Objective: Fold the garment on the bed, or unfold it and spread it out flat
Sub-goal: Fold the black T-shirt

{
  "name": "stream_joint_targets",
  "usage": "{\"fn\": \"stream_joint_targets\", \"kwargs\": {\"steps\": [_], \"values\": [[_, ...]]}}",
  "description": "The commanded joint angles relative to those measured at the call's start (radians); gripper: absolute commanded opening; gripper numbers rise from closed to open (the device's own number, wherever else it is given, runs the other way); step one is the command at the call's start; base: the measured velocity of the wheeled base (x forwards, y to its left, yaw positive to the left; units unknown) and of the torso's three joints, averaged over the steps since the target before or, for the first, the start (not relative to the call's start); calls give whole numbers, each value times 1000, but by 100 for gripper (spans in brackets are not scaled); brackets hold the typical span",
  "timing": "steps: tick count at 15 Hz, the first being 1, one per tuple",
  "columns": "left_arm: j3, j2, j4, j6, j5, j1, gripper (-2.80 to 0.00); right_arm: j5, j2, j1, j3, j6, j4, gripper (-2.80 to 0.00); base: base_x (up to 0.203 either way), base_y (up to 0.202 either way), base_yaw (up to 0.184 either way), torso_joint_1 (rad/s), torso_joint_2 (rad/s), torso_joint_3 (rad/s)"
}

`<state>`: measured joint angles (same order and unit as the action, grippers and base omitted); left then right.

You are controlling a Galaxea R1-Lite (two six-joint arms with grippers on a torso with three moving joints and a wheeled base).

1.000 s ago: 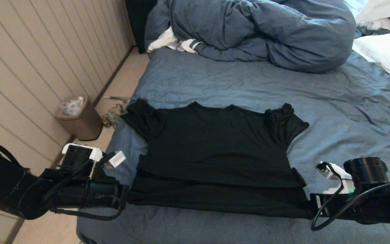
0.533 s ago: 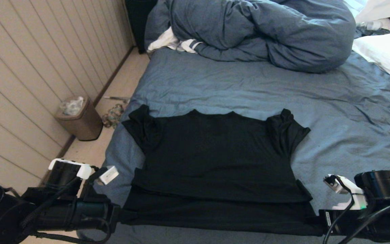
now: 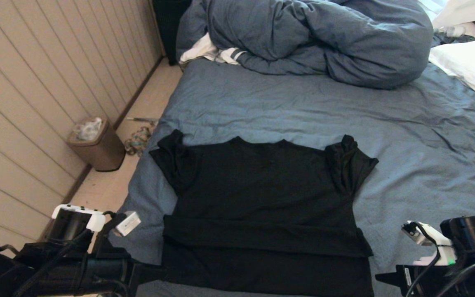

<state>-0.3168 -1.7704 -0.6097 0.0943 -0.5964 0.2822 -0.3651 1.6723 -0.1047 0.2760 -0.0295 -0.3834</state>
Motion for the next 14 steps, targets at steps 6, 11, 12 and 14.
{"fn": "stream_joint_targets", "kwargs": {"steps": [6,11,12,14], "values": [[7,35,-79,13,4,-30,0,-7,-38,-4,34,-3,-3,0,0,0,0,0,0,0],[-221,116,-18,129,10,-79,-280,-3,-90,-7,247,63,25,-280,0,0,0,0,0,0],[-283,110,27,136,10,-83,-280,-2,-80,-17,310,79,46,-280,0,0,0,0,0,0],[-425,78,116,170,8,-91,-280,-3,-14,-45,456,96,102,-280,0,0,0,0,0,0]]}}
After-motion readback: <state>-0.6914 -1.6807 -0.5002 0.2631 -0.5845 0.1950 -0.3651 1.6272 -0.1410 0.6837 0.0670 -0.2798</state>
